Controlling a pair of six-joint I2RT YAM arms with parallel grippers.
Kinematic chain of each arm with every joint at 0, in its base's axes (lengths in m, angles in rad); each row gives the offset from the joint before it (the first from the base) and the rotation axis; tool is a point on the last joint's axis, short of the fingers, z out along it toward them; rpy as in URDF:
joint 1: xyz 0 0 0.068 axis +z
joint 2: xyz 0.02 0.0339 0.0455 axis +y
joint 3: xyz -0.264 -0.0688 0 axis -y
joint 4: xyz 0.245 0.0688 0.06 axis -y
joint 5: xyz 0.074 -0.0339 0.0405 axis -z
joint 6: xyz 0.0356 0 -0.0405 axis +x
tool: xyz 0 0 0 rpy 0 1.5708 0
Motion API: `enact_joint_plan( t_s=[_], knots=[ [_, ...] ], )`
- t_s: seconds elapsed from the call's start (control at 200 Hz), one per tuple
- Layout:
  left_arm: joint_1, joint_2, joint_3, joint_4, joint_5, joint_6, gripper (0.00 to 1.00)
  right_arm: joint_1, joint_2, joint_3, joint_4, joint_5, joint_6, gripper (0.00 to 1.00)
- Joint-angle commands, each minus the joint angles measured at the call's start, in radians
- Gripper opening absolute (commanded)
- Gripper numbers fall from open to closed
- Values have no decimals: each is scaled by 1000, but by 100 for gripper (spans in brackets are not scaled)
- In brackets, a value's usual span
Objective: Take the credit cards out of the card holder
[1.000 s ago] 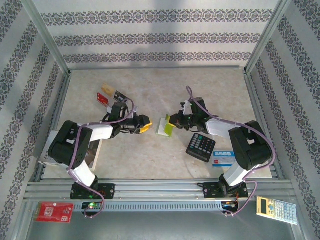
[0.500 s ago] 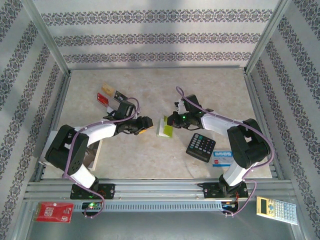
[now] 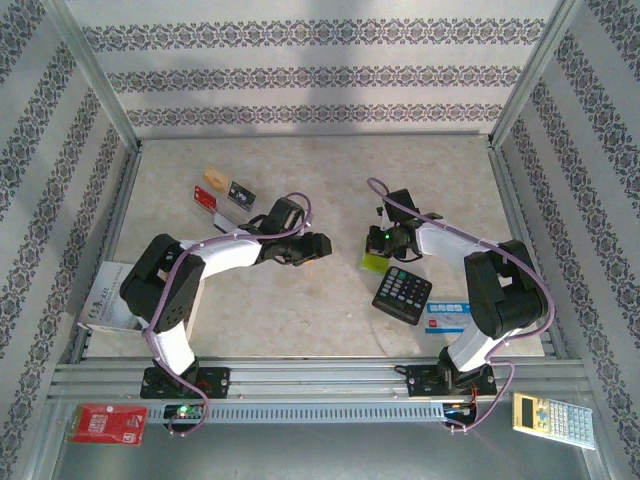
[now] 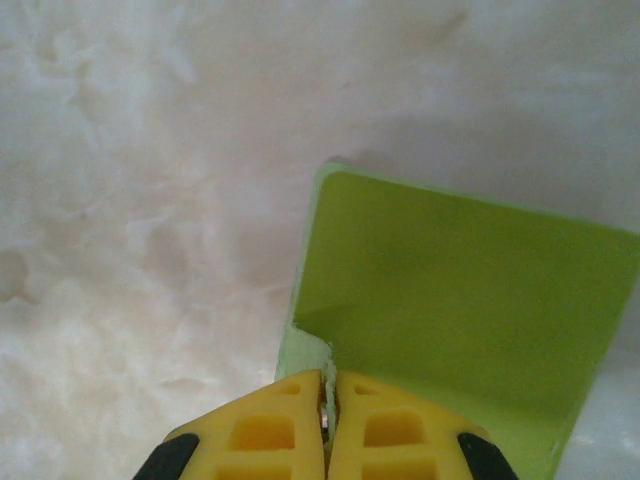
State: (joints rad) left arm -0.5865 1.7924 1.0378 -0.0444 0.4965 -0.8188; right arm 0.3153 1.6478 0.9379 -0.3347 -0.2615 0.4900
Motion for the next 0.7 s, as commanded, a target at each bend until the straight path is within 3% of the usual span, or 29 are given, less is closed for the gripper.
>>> enact_joint_plan(
  t_s=[0.0,0.265,0.695],
  knots=[
    [-30,31,48,2,-1,-8,52,-15,17,22,-37,48,-30,4],
    [-2,-25,22,-113,-149,4,52,53,22,106,-38,-53,-6,5],
    [218,-293,-229,-190,-236,-5,51,307,111,284,38,-204,162,6]
  ],
)
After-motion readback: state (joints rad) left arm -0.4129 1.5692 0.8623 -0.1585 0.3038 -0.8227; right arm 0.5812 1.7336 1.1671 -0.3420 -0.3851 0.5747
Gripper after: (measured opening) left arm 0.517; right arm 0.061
